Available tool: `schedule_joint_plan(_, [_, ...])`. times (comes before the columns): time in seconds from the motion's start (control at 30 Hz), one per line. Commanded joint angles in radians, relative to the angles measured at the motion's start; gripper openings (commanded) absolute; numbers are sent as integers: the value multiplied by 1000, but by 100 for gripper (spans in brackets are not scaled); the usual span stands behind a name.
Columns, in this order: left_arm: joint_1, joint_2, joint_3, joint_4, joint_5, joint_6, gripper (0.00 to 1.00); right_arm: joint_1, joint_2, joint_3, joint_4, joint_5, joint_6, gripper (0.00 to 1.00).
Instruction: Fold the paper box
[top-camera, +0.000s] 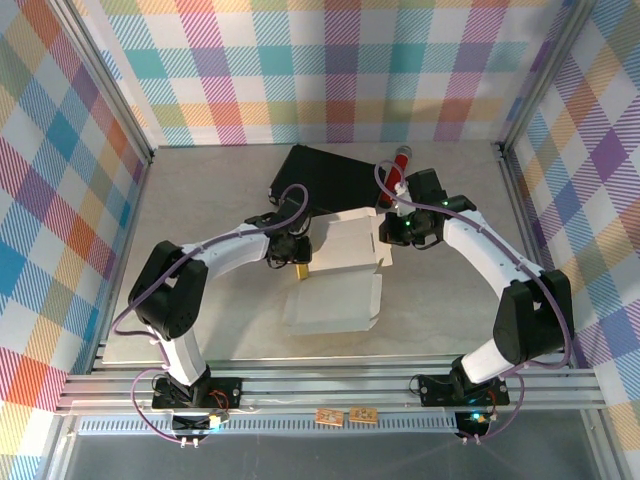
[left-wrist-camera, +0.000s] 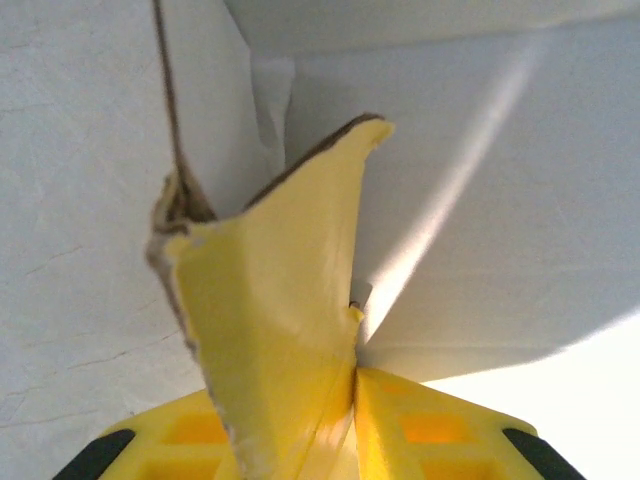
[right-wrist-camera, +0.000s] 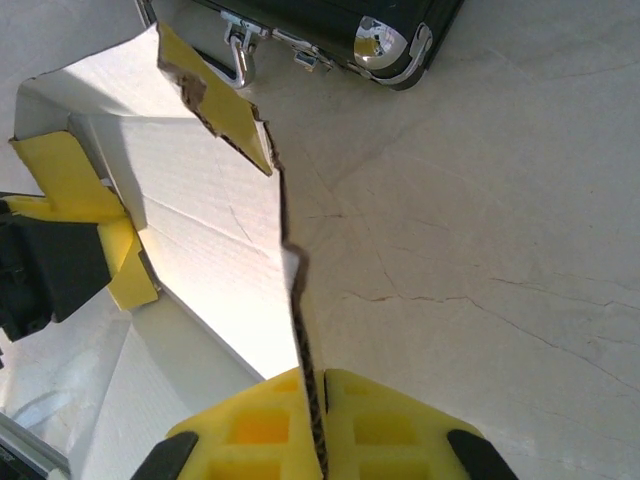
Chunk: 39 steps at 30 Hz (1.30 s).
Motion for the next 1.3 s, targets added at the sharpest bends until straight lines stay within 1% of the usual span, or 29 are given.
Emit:
schedule_joint_plan(0.0, [12,-44,-27,6,8,-12,25,3,9,19,-8,4,9,0])
schedule_joint_plan(0.17, [19,-50,-49,17,24,-18,18,3,9,19,-11,3,7,0])
schedule_joint_plan(0.3, [21,-50,-60,34,30,-31,1,3,6,19,-11,1,8,0])
schedule_joint_plan(0.33, [21,-46,-58,35,31,-34,0,4,4,19,-12,0,10,0])
schedule_joint_plan(0.47, [21,-29,-52,25,21,-41,0,3,0,20,-12,-2,12,0])
schedule_joint_plan(0.57, [18,-16,-34,-7,-16,-42,0,3,-8,18,-11,1,14,0])
schedule_joint_plan(0.7, [1,12,14,-105,-138,-55,0,3,-18,16,-5,0,19,0])
schedule_joint_plan(0.83, [-51,72,94,-250,-311,-89,0,4,-22,16,2,-10,27,0])
schedule_joint_plan(0.97, [-104,115,138,-318,-415,-123,0,3,-21,20,6,-16,31,0])
schedule_joint_plan(1.0, [-114,120,141,-324,-432,-129,0,4,-20,22,5,-16,31,0])
schedule_joint_plan(1.07, [-122,121,136,-315,-431,-137,0,3,-18,23,5,-19,30,0])
schedule_joint_plan(1.27, [-122,88,134,-304,-446,-132,0,4,-27,26,-2,-20,34,0])
